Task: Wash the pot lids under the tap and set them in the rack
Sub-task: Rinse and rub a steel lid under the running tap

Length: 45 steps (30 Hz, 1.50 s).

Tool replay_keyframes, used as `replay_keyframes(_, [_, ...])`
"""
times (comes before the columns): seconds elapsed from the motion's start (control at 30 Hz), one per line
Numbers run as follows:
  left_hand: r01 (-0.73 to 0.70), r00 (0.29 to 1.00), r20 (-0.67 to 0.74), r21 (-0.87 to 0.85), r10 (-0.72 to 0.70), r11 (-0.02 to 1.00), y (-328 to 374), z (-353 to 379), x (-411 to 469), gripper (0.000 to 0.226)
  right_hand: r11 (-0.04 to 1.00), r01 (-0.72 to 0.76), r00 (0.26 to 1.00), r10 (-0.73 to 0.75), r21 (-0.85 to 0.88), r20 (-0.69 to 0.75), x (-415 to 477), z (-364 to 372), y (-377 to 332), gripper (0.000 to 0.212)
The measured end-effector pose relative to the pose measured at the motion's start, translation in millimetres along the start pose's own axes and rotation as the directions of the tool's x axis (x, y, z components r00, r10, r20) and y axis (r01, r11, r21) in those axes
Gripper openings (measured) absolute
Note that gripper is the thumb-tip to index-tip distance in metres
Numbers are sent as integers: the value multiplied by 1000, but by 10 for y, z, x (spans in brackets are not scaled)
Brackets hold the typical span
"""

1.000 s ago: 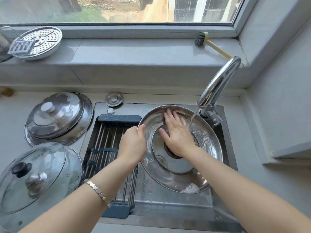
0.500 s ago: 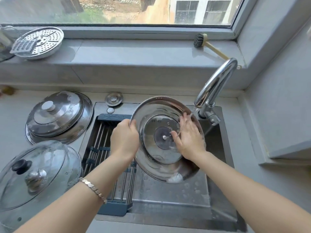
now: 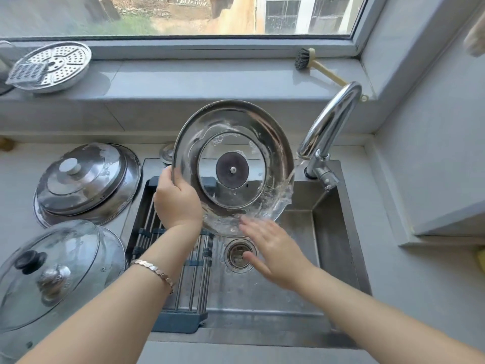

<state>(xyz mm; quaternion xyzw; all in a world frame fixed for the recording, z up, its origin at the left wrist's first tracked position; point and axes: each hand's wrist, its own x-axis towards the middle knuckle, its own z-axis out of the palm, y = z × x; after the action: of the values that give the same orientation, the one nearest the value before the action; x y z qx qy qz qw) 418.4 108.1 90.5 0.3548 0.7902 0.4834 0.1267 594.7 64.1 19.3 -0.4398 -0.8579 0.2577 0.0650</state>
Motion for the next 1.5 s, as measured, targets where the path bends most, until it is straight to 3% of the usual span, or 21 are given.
replay_keyframes(0.13, [-5, 1000, -1, -32, 5, 999, -23, -3, -72, 30, 969, -145, 988, 129, -200, -89, 3, 19, 60, 71])
replay_keyframes(0.27, [-10, 1000, 3, -55, 10, 998, 3, 48, -181, 27, 979, 125, 992, -118, 159, -49, -20, 126, -454, 65])
replay_keyframes(0.37, [-53, 998, 23, -58, 54, 997, 34, 9, -183, 24, 982, 190, 975, -187, 10, -117, -60, 109, -115, 52])
replay_keyframes(0.47, [-47, 998, 33, -33, 48, 998, 42, 1, -166, 26, 989, -50, 967, 13, -137, -256, -43, 46, 250, 47])
replay_keyframes(0.57, [29, 998, 59, 32, -31, 999, 43, 72, -248, 28, 942, -255, 930, 177, -218, -322, 16, 182, 8, 53])
replay_keyframes(0.63, [73, 989, 118, 96, -84, 993, 18, 97, -308, 26, 966, -173, 939, 103, -190, -329, -35, 390, -206, 60])
replay_keyframes(0.7, [119, 968, 198, 174, -153, 978, -42, 90, -305, 22, 990, -13, 948, -32, -141, -316, -171, 436, -221, 53])
replay_keyframes(0.8, [311, 862, 319, 277, -393, 909, -140, 87, -240, 16, 983, 104, 888, -161, -153, -431, -366, 325, 132, 12])
replay_keyframes(0.83, [412, 796, 346, 292, -497, 863, -162, 92, -235, 15, 982, 109, 880, -168, -156, -444, -407, 220, 224, 19])
replay_keyframes(0.93, [730, 462, 493, 261, -738, 632, -149, 67, -282, 20, 968, 161, 897, -225, -193, -381, -475, -85, 391, 23])
replay_keyframes(1.0, [705, 312, 576, 392, -755, 591, -191, 47, -303, 19, 974, 195, 939, -220, -118, -265, -499, -307, 367, 26])
replay_keyframes(1.03, [577, 312, 596, 501, -740, 646, -232, 51, -316, 20, 984, 167, 964, -176, -63, -200, -499, -414, 338, 29])
replay_keyframes(1.07, [317, 344, 625, 625, -701, 713, -232, 55, -349, 24, 993, 116, 984, -118, -23, -131, -486, -515, 309, 30])
replay_keyframes(1.1, [11, 452, 638, 694, -623, 720, -260, 54, -374, 31, 998, 66, 997, -66, 3, -40, -462, -606, 292, 27])
replay_keyframes(1.13, [-153, 566, 684, 635, -459, 757, -300, 63, -397, 36, 999, 32, 998, -33, 31, 52, -423, -696, 284, 23])
replay_keyframes(1.17, [-244, 588, 756, 506, -288, 828, -326, 62, -415, 41, 998, 16, 994, -22, 53, 111, -368, -795, 262, 21])
replay_keyframes(1.23, [-228, 495, 868, 169, -36, 959, -319, 19, -487, 56, 994, -7, 979, -16, 110, 203, -247, -1012, 199, 24])
replay_keyframes(1.3, [-133, 375, 925, -14, 63, 991, -261, -33, -589, 68, 987, -15, 965, -29, 162, 262, -131, -1191, 155, 27])
replay_keyframes(1.33, [-112, 368, 924, -70, 107, 991, -234, -58, -634, 70, 984, -21, 958, -31, 179, 284, -82, -1257, 132, 26])
replay_keyframes(1.43, [-15, 491, 856, -177, 162, 984, -147, -113, -705, 66, 975, -72, 952, 5, 210, 305, 8, -1406, 102, 30])
replay_keyframes(1.5, [47, 551, 826, -172, 119, 984, -88, -108, -726, 57, 941, -120, 973, 49, 316, 224, 38, -1357, 160, 33])
